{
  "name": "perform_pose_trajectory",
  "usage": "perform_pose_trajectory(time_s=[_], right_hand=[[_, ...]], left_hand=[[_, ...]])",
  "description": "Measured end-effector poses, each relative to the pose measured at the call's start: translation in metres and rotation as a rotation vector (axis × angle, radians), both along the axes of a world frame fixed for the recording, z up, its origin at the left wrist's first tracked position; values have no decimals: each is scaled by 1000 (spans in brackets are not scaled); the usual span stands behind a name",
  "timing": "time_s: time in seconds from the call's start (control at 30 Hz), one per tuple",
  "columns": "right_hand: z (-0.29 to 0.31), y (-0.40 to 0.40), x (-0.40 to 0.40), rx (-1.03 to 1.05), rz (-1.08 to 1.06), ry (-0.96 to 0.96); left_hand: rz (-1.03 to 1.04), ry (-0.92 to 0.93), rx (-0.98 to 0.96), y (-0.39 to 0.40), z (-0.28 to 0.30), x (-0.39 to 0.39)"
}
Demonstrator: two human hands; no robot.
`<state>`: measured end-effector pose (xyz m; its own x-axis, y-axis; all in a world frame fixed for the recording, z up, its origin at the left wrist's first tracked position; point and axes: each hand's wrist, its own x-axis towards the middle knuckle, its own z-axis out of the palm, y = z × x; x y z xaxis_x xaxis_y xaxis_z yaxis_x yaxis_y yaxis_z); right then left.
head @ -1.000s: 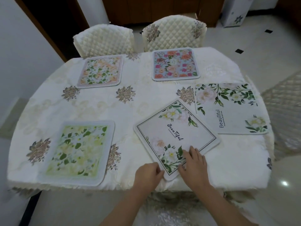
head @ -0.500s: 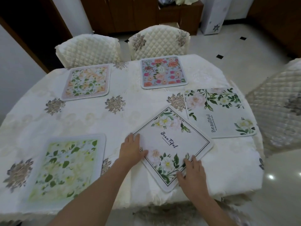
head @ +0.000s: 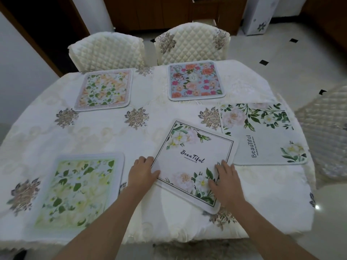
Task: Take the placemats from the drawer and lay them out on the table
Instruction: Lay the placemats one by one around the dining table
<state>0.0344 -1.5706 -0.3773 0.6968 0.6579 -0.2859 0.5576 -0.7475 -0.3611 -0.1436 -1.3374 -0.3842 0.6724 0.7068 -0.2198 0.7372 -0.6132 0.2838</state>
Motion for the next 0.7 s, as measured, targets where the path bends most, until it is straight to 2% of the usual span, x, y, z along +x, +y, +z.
perform_pose_trajectory(time_s=[0.13, 0.33, 0.47, 0.7], right_hand=[[-5, 6, 9, -25, 51, 11], [3, -2, -1, 29, 70, 16], [2, -17, -13, -73, 51, -29], [9, -35, -23, -156, -4, -50]], left_hand=[[30, 33, -52, -12, 6, -20], [73, -51, -117, -52, 11, -49], [90, -87, -185, -77, 7, -64], [86, -60, -184, -104, 8, -76]])
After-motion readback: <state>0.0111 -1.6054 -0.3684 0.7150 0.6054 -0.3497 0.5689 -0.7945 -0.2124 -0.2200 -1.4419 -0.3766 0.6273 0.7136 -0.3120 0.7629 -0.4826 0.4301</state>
